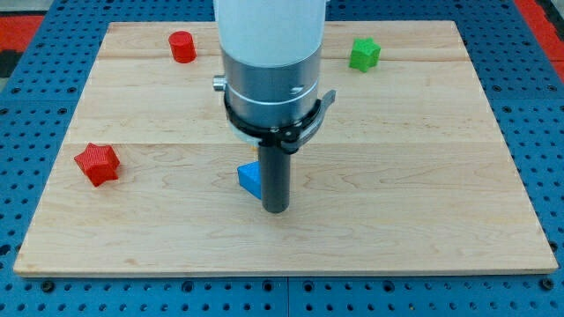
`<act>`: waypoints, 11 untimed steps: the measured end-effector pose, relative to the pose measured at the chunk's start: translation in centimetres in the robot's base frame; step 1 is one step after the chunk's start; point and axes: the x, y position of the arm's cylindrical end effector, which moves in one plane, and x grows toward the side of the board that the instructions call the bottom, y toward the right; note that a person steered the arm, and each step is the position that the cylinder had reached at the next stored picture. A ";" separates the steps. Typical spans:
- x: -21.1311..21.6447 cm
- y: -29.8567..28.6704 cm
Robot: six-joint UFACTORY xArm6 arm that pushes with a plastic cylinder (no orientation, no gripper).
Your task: Push the red star towards the bottom center
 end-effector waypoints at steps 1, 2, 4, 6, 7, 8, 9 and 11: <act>0.0 -6.2; -2.6 -10.0; -12.3 -12.1; -11.7 -23.2; -7.9 -23.5; -4.3 -21.7; -4.3 -18.8; -6.1 -18.0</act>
